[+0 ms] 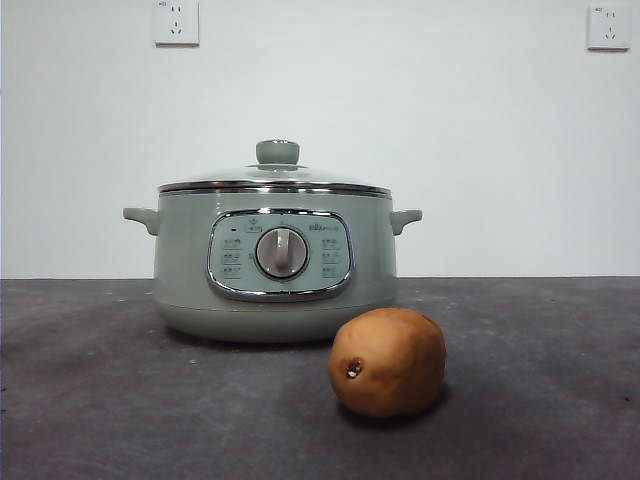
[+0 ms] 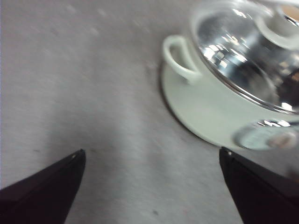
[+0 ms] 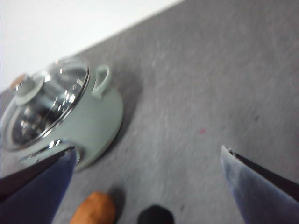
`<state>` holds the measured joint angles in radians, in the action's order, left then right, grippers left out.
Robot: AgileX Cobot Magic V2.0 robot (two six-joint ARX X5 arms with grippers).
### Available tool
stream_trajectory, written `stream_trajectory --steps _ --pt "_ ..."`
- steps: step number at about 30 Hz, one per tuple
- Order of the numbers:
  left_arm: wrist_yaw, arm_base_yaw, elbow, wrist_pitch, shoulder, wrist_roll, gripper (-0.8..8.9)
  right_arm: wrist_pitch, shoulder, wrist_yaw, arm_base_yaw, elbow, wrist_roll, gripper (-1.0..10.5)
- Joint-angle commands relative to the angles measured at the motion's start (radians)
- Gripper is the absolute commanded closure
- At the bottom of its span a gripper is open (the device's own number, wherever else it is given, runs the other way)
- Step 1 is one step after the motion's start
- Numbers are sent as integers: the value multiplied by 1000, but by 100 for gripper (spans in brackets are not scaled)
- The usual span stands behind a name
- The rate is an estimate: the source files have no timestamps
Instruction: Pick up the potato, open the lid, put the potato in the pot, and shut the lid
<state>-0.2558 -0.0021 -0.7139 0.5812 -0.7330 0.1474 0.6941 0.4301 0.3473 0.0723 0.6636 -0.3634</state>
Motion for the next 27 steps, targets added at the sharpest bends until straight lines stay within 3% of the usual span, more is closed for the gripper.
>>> stream_trajectory --steps 1,5,10,14,20,27 --pt "-55 -2 -39 35 -34 -21 328 11 63 75 -1 37 -5 307" --pt "-114 -2 -89 108 -77 -21 308 18 151 146 -1 74 -34 308" --pt "-115 -9 -114 168 -97 -48 299 66 244 230 -2 87 -106 308" --pt "-114 -31 -114 205 -103 -73 184 113 327 319 -33 89 -105 308" --pt "-114 -69 -114 242 -137 -108 175 186 450 275 -179 117 -132 308" --pt "-109 -128 -114 237 -204 -126 174 219 625 66 -455 212 -246 308"
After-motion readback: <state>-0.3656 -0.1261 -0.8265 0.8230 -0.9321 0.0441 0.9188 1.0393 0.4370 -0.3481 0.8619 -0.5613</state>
